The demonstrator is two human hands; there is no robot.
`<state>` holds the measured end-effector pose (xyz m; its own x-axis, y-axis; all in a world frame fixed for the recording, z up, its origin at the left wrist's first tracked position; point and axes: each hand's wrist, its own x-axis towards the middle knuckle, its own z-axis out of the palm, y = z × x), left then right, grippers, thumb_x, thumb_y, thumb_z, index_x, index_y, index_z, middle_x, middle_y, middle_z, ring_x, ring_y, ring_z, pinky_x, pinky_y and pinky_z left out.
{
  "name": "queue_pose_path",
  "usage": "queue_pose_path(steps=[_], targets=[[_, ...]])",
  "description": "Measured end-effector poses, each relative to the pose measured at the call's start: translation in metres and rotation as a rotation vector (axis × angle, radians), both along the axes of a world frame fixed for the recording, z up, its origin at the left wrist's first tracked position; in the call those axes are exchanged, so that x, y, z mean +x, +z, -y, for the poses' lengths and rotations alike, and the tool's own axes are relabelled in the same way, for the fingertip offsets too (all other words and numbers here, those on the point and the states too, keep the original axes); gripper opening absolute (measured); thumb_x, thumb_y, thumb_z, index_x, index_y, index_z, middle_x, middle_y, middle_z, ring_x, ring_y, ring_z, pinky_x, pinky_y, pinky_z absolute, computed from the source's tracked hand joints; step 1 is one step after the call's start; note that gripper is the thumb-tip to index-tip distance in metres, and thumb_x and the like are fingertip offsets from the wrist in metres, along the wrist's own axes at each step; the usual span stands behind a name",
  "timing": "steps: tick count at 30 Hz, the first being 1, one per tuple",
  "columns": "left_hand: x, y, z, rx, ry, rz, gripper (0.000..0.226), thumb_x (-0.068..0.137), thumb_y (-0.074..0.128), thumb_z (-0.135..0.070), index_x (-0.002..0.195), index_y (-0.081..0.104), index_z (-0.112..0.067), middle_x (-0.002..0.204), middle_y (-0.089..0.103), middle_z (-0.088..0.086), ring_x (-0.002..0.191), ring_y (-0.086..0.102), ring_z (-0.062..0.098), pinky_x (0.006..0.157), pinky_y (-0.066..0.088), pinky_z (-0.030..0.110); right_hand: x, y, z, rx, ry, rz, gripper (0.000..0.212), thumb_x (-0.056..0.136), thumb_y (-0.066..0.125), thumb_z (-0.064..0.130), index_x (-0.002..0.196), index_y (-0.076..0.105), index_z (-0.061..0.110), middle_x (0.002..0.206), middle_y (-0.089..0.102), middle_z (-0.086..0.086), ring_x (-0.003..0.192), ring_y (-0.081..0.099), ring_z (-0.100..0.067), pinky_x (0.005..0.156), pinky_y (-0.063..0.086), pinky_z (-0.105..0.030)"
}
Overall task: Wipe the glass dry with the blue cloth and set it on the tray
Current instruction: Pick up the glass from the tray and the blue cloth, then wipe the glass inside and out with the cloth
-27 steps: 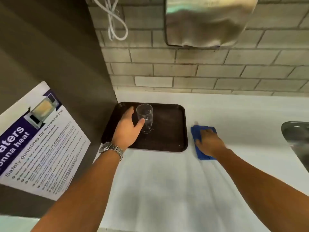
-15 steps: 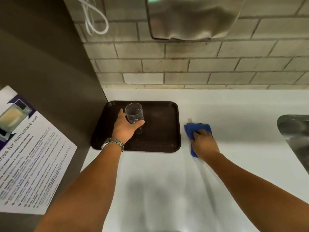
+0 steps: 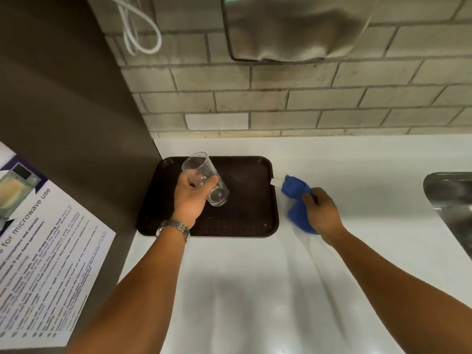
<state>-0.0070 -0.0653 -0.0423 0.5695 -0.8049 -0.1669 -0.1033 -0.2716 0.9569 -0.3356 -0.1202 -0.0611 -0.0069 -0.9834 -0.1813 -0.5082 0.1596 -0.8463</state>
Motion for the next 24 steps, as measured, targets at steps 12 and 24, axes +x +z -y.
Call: queue_pose_path(steps=[12,24], targets=[[-0.061,0.032,-0.048,-0.092,-0.122,-0.743,0.035,0.098,0.079,-0.046,0.117,0.083,-0.018,0.109,0.083,0.015,0.089,0.082,0.023,0.085,0.069,0.039,0.044,0.092,-0.062,-0.111,0.254,0.646,0.018,0.114,0.05,0.02,0.119,0.066,0.025,0.109,0.078,0.008,0.103,0.073,-0.01,0.091,0.057,-0.024],[-0.099,0.052,-0.073,-0.054,-0.2,-0.766,0.064,0.09,0.076,-0.068,0.135,0.082,-0.024,0.131,0.084,0.019,0.115,0.084,0.034,0.081,0.069,0.042,0.08,0.089,-0.095,-0.188,0.682,0.247,0.049,0.116,0.039,0.041,0.156,0.031,0.067,0.178,0.013,0.028,0.164,0.015,0.005,0.132,0.033,-0.047]])
